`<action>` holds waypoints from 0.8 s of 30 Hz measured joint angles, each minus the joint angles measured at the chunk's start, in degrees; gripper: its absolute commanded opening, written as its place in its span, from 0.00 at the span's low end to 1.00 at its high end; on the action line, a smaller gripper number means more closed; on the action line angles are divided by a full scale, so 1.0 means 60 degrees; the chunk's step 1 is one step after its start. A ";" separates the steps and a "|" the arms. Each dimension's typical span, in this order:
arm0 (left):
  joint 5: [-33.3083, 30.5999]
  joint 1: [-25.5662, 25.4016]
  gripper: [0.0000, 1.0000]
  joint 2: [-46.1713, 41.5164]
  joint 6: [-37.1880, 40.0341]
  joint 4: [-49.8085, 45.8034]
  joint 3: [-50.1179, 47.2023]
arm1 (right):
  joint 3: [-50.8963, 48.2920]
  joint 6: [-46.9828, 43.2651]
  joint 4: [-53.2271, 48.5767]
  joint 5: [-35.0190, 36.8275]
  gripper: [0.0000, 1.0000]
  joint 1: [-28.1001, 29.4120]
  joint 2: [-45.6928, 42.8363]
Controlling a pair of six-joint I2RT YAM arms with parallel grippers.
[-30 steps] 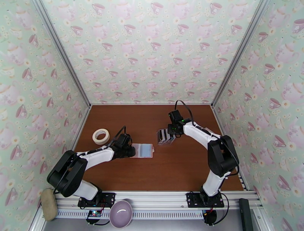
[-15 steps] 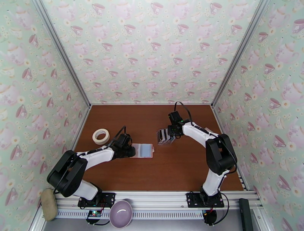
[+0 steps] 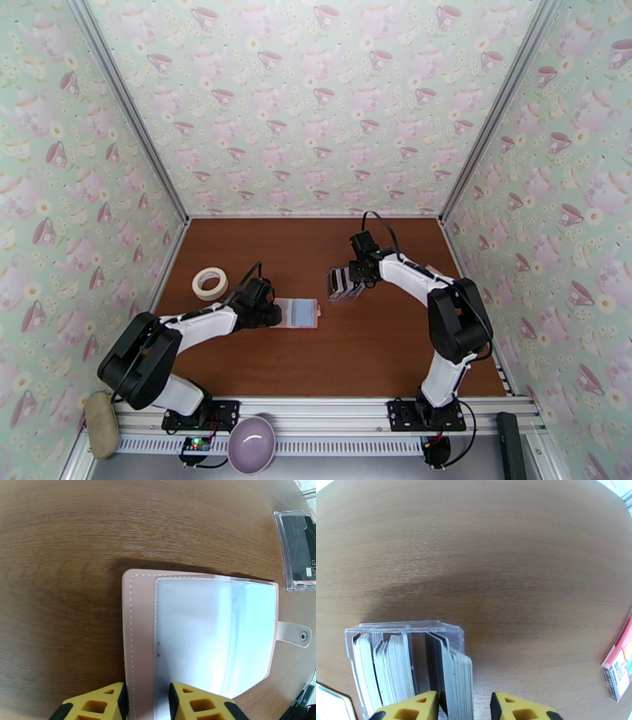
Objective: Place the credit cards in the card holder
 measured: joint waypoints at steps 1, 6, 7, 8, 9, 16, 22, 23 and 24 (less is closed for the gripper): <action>0.0000 0.0000 0.34 0.0000 0.0000 0.0000 0.0000 | 0.0000 0.0000 0.0000 0.0000 0.39 0.0000 0.0000; 0.0000 0.0000 0.34 0.0000 0.0000 0.0000 0.0000 | 0.0000 -0.0007 -0.0029 0.0015 0.38 0.0000 -0.0004; 0.0000 0.0000 0.35 0.0000 0.0000 0.0000 0.0000 | 0.0000 -0.0007 -0.0029 0.0029 0.38 0.0000 -0.0007; 0.0000 0.0000 0.34 0.0000 0.0000 0.0000 0.0000 | 0.0000 -0.0007 -0.0033 0.0040 0.37 0.0000 -0.0007; 0.0000 0.0000 0.35 0.0000 0.0000 0.0000 0.0000 | 0.0000 -0.0022 -0.0033 0.0044 0.37 0.0000 -0.0007; 0.0000 0.0000 0.34 -0.0004 0.0000 0.0000 0.0000 | 0.0000 -0.0033 -0.0109 0.0189 0.36 0.0000 -0.0033; 0.0000 0.0000 0.34 -0.0004 0.0000 0.0000 0.0000 | 0.0004 -0.0069 -0.0182 0.0255 0.35 0.0000 -0.0175; 0.0000 0.0000 0.34 0.0000 0.0000 0.0000 0.0000 | 0.0004 -0.0066 -0.0193 0.0259 0.35 0.0000 -0.0193; 0.0000 0.0000 0.34 0.0000 0.0000 0.0000 0.0000 | 0.0004 -0.0069 -0.0208 0.0262 0.34 0.0000 -0.0211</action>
